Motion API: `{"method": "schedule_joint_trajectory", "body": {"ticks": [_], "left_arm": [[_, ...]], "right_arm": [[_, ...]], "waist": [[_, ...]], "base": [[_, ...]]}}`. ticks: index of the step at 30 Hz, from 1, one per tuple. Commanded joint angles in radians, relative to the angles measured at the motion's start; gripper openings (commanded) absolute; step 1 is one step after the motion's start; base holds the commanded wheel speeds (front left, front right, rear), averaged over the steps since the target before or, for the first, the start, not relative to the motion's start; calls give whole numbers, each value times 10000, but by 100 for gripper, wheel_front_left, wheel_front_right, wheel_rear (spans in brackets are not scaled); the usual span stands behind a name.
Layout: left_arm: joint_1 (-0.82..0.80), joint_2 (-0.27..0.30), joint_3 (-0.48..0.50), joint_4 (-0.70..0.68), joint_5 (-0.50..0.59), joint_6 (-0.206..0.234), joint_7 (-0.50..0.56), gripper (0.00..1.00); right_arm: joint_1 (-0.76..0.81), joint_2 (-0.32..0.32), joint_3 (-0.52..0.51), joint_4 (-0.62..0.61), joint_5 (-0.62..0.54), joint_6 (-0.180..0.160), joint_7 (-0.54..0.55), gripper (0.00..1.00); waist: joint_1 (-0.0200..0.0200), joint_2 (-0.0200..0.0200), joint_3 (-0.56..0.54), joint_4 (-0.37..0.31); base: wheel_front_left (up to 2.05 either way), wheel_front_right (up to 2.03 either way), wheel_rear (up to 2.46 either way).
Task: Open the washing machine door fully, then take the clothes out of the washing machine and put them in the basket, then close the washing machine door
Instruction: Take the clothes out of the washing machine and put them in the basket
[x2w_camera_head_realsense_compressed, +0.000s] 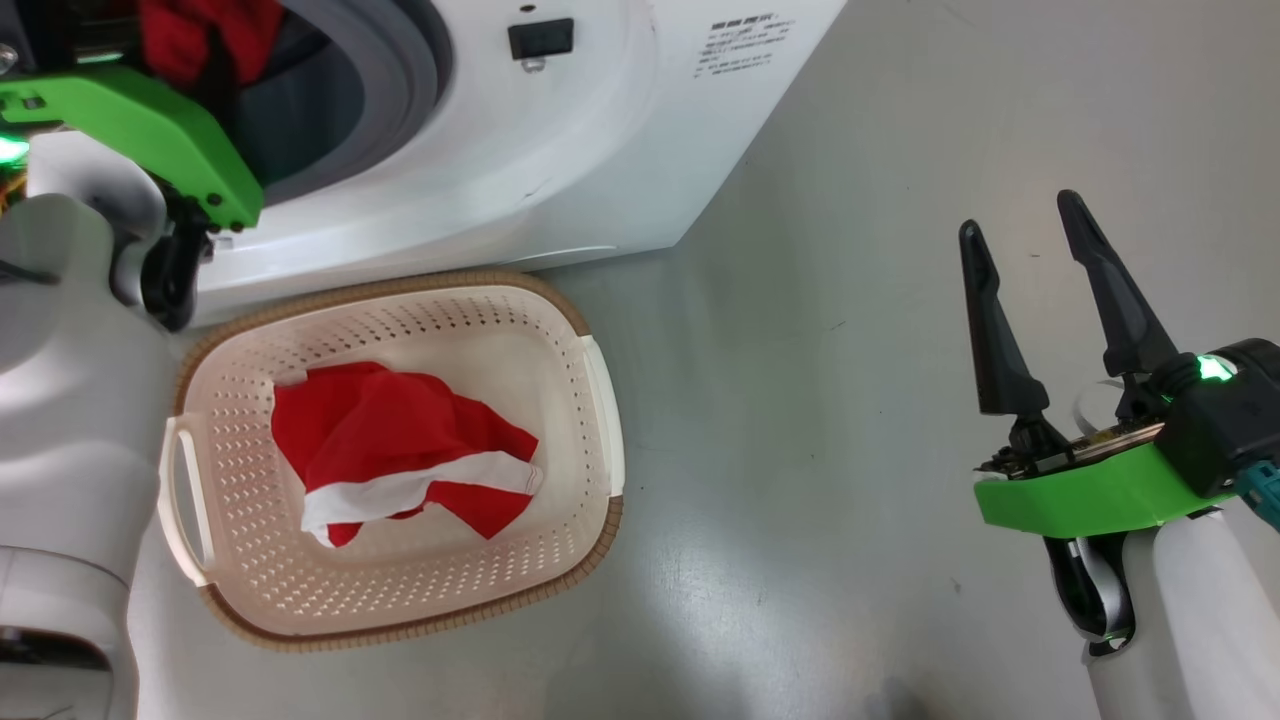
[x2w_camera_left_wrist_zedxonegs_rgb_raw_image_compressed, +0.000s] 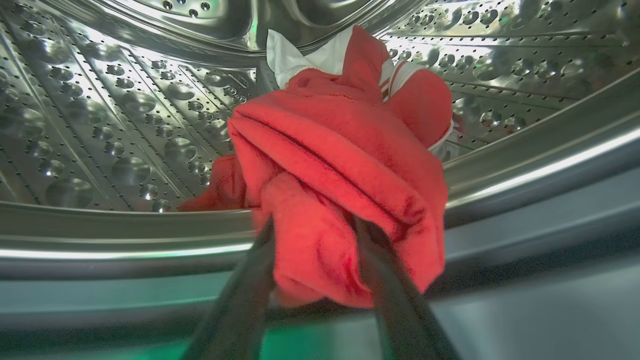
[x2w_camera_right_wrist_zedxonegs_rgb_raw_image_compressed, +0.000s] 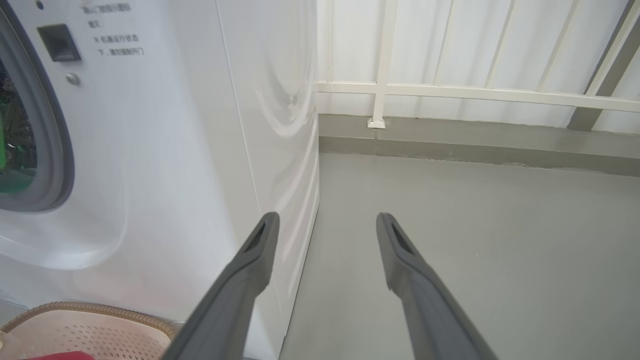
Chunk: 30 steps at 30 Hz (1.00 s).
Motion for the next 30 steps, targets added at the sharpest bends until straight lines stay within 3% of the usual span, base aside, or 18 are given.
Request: {"method": "schedule_joint_trajectory", "body": {"ticks": [1, 12, 21, 30], "left_arm": [[-56, 442, 58, -58, -14, -53, -49, 0], [236, 453, -393, -64, -118, -54, -1071, 0], [950, 777, -465, -490, -54, -38, -1750, 0], [2595, 1145, 509, -2836, 393, 338, -1789, 0]], "right_arm": [[-49, 3, 150, -250, 100, 48, -63, 100], [28, 3, -75, -112, 204, 48, -63, 100], [173, 3, -90, 11, 224, 48, -63, 100], [437, 3, -117, 84, 254, 48, -63, 100]], "waist": [[0, 0, -13, 5], [0, 0, -392, 281], [0, 0, -874, 505], [0, 0, -1538, 548]], "base": [[0, 0, 0], [0, 0, 0], [0, 0, 0], [0, 0, 0]]}}
